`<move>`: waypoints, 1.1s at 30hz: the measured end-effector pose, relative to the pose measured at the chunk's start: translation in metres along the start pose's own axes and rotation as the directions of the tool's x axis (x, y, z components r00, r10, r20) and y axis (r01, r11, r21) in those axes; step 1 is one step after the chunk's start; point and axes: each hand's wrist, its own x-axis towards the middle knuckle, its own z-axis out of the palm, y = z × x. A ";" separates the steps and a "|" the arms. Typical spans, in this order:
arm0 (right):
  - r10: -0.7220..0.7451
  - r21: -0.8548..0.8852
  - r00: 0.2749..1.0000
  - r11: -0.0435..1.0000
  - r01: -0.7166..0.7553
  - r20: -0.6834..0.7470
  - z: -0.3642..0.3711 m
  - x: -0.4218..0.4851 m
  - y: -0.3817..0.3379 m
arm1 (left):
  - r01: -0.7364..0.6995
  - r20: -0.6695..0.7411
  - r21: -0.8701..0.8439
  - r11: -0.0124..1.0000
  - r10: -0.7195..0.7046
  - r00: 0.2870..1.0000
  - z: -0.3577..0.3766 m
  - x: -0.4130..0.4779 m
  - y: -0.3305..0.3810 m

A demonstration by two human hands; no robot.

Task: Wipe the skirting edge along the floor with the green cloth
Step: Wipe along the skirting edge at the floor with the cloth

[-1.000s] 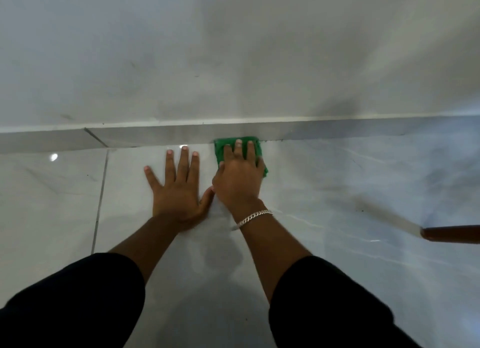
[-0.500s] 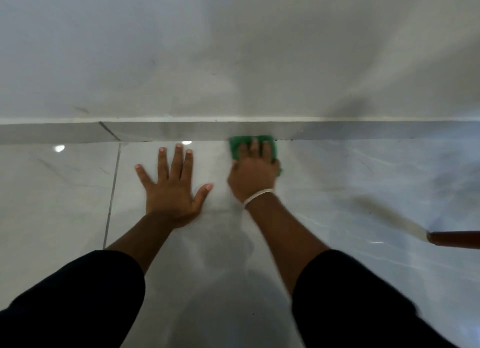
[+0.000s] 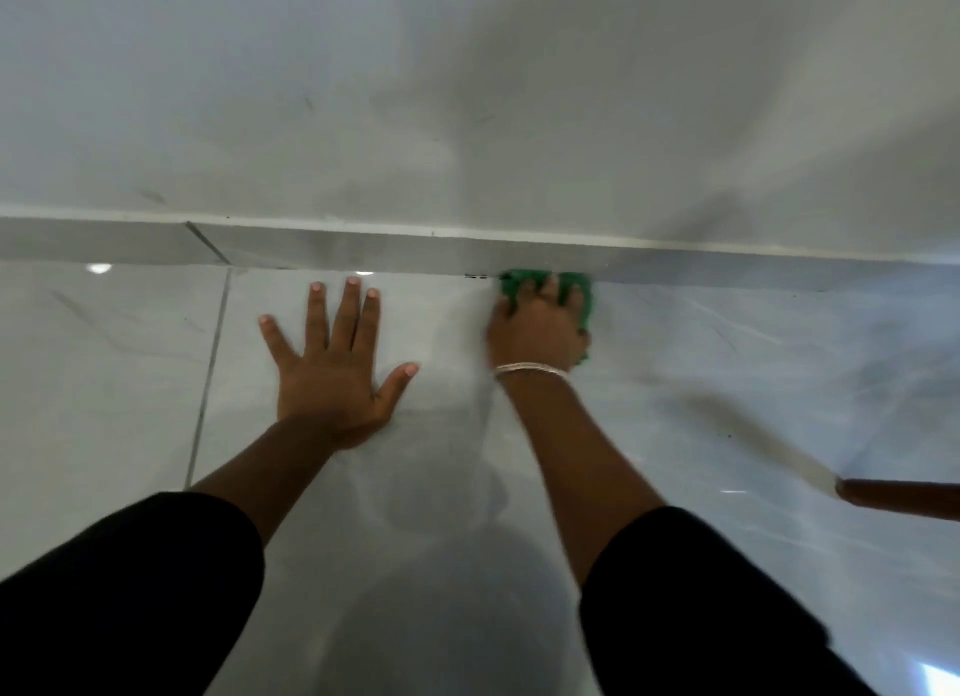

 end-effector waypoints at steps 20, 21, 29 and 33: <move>-0.130 -0.121 0.990 0.983 0.135 0.049 0.023 -0.022 -0.042 | -0.008 0.040 -0.012 1.000 0.009 0.999 0.000 0.001 -0.002; -0.175 -0.132 0.982 0.974 0.183 0.065 0.024 -0.026 -0.042 | -0.009 0.042 -0.011 1.000 0.009 0.999 0.001 0.000 -0.001; -0.070 -0.143 0.997 0.987 0.067 -0.018 -0.020 0.024 0.079 | -0.018 0.044 -0.026 0.999 0.019 0.999 -0.004 0.000 0.002; 0.114 -0.048 0.991 0.992 -0.117 -0.066 -0.007 0.021 0.045 | -0.017 0.035 -0.021 1.000 0.018 0.999 -0.001 0.003 0.001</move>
